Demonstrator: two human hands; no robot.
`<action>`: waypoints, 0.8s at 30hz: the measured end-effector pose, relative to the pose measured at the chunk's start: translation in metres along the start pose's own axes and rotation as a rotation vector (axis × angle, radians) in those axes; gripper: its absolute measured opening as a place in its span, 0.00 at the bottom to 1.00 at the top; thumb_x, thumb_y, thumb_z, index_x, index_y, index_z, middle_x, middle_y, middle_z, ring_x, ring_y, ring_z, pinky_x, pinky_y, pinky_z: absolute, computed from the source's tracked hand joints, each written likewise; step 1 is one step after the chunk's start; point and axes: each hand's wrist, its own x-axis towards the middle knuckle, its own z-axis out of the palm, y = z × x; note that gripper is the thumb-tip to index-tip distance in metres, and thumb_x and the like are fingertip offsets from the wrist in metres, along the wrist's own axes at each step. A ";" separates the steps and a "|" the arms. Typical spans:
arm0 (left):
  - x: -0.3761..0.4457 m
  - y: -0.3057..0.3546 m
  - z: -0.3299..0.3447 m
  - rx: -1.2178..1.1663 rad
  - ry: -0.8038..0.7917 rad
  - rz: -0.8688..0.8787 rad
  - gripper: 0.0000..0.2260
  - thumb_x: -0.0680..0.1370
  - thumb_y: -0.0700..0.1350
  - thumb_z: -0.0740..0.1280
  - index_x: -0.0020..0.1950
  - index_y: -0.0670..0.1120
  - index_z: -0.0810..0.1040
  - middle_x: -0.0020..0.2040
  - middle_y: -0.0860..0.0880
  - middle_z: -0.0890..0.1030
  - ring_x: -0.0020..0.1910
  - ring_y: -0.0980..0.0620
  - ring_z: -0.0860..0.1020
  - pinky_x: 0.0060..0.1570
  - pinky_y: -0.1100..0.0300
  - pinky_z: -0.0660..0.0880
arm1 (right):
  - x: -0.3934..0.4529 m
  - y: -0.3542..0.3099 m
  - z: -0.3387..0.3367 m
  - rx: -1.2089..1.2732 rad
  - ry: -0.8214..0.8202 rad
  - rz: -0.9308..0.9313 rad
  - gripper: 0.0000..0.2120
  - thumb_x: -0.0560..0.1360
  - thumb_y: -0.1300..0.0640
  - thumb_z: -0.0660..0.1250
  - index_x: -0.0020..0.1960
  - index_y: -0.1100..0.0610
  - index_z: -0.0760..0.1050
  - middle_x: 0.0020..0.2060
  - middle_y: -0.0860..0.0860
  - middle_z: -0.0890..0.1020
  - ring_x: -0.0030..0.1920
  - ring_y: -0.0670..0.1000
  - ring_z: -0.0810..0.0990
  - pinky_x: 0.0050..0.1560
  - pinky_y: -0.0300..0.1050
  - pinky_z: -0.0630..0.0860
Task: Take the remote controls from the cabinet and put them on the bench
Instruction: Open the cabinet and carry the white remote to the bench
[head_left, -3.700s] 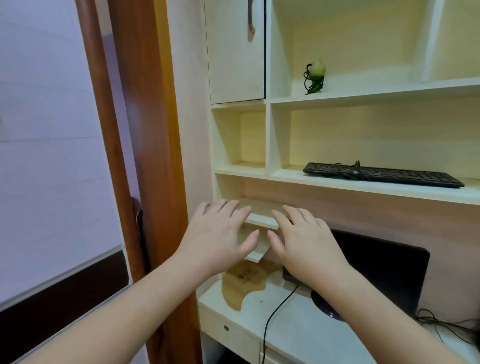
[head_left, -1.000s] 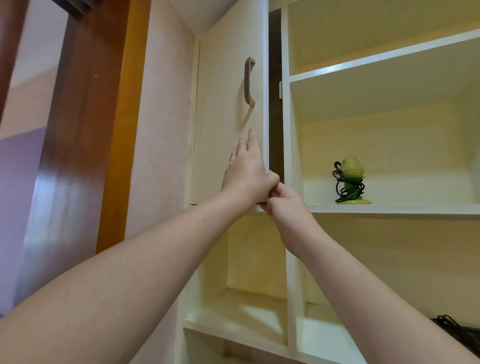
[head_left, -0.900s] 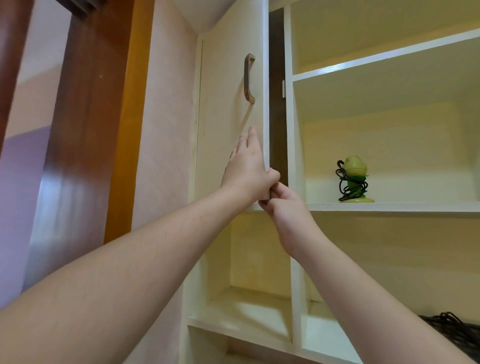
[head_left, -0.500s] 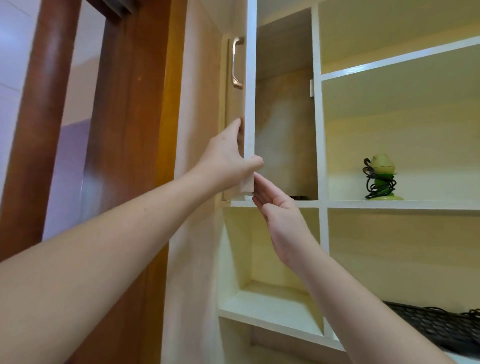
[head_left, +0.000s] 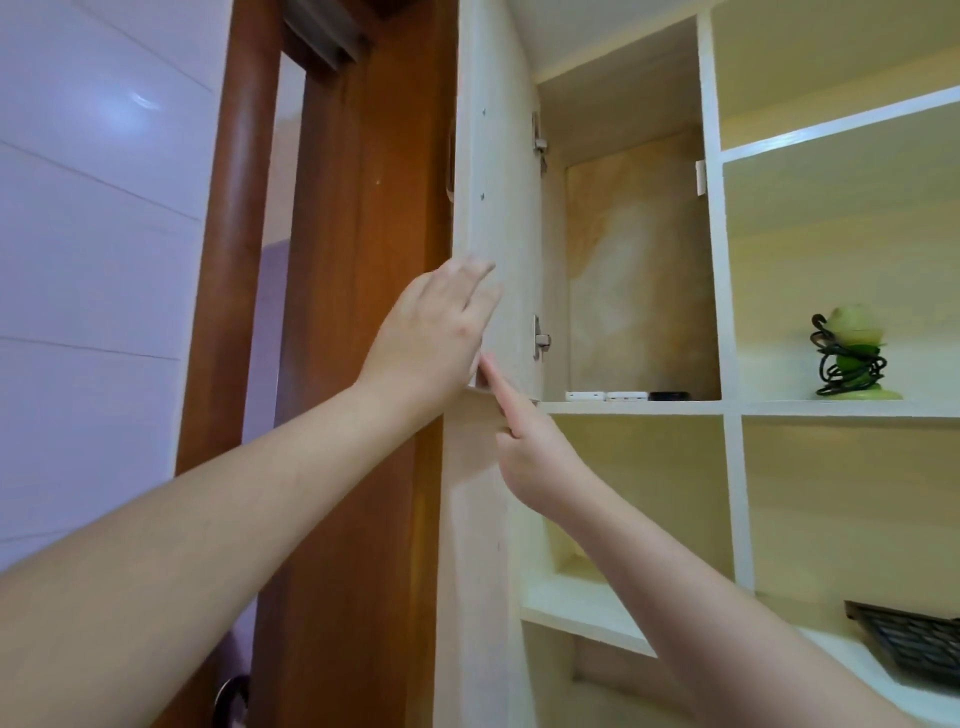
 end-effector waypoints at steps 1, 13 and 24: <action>-0.003 -0.003 -0.002 0.026 -0.030 0.024 0.22 0.75 0.42 0.68 0.69 0.41 0.73 0.69 0.41 0.73 0.70 0.42 0.69 0.69 0.48 0.65 | 0.002 -0.002 0.004 -0.022 -0.003 0.001 0.38 0.73 0.72 0.48 0.78 0.48 0.48 0.77 0.41 0.51 0.76 0.39 0.49 0.74 0.36 0.47; -0.025 -0.021 -0.022 0.200 -0.293 0.170 0.23 0.83 0.51 0.47 0.76 0.46 0.61 0.79 0.45 0.58 0.78 0.47 0.52 0.76 0.49 0.45 | 0.001 -0.010 0.008 -0.117 -0.080 0.094 0.37 0.74 0.73 0.47 0.79 0.49 0.46 0.78 0.41 0.49 0.77 0.41 0.47 0.77 0.44 0.48; -0.027 0.028 0.000 0.146 -0.217 0.254 0.23 0.75 0.52 0.57 0.64 0.41 0.74 0.61 0.41 0.77 0.63 0.40 0.73 0.67 0.45 0.66 | -0.035 0.003 -0.069 -0.396 0.010 0.199 0.32 0.77 0.70 0.51 0.77 0.49 0.54 0.77 0.44 0.57 0.76 0.45 0.55 0.68 0.33 0.52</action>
